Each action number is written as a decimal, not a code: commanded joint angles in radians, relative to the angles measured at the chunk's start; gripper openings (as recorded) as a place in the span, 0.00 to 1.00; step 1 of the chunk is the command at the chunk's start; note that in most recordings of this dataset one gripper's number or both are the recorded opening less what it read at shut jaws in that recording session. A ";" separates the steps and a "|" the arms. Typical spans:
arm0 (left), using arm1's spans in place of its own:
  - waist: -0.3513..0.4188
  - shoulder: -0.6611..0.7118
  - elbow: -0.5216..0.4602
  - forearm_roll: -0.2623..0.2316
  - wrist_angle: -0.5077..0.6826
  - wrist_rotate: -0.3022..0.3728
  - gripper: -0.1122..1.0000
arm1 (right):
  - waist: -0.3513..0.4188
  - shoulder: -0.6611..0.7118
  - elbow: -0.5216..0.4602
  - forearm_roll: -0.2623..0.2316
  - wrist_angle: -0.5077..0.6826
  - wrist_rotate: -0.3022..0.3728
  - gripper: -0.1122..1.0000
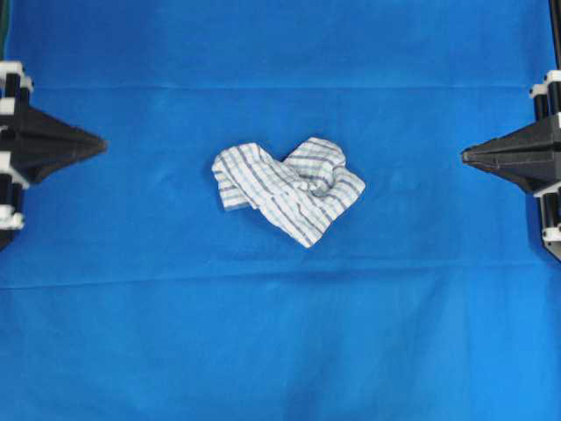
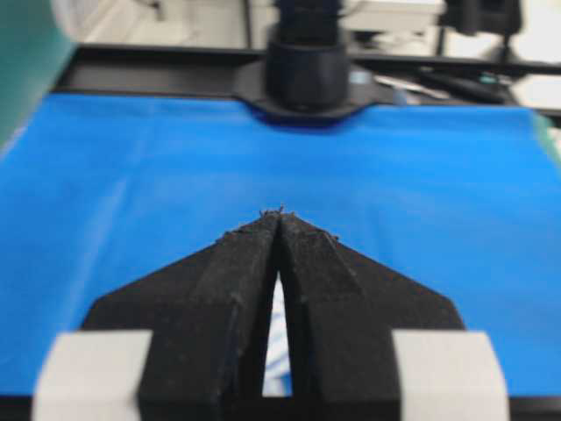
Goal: Hand over the towel.
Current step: 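Move the left gripper open toward the white striped towel, then close the left gripper on the towel's left edge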
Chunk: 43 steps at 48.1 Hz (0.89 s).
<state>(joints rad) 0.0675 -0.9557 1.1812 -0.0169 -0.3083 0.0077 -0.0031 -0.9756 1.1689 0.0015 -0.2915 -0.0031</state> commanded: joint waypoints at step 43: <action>0.129 0.923 -0.316 -0.003 0.075 0.009 0.91 | -0.002 0.034 -0.017 0.000 0.002 0.008 0.10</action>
<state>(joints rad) 0.1917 -0.0859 0.9020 -0.0199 -0.2301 0.0169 -0.0046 -0.9511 1.1689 0.0015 -0.2869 0.0031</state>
